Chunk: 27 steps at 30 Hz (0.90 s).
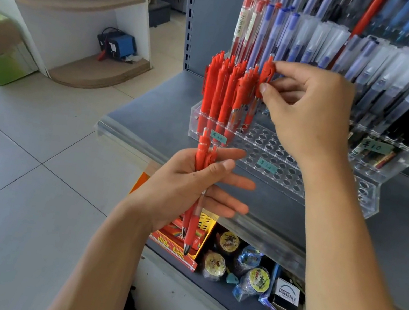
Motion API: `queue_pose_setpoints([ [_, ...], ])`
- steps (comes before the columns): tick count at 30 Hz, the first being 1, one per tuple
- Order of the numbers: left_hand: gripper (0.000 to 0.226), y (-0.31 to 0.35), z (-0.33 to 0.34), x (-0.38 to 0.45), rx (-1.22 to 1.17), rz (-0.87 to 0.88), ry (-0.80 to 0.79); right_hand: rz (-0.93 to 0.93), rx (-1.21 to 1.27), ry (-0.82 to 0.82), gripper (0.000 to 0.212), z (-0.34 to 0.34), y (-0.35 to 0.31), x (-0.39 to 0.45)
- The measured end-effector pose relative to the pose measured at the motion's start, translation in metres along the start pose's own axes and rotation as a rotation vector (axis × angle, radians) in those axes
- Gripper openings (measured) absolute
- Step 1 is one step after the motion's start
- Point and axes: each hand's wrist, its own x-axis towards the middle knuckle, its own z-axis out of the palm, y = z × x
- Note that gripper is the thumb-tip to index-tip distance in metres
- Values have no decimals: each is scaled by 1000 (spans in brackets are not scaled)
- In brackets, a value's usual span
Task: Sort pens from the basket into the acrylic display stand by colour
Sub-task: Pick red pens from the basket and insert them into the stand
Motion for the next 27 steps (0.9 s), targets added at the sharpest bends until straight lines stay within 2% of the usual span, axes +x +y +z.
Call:
queue_pose_setpoints([
  [9,34,0,2,0,9,-3,4,50,-40,-22,34,1,2,0],
  [16,34,0,4,0,7,-8,7,77,-61,-94,20,0,4,-1],
  [20,32,-1,3,0,9,-8,3,105,-99,-113,25,1,3,-2],
  [24,31,-2,3,1,8,4,1,106,-185,-180,46,-6,-1,-3],
  [27,30,-3,2,2,36,24,18,130,-147,-202,38,-17,-10,-3],
])
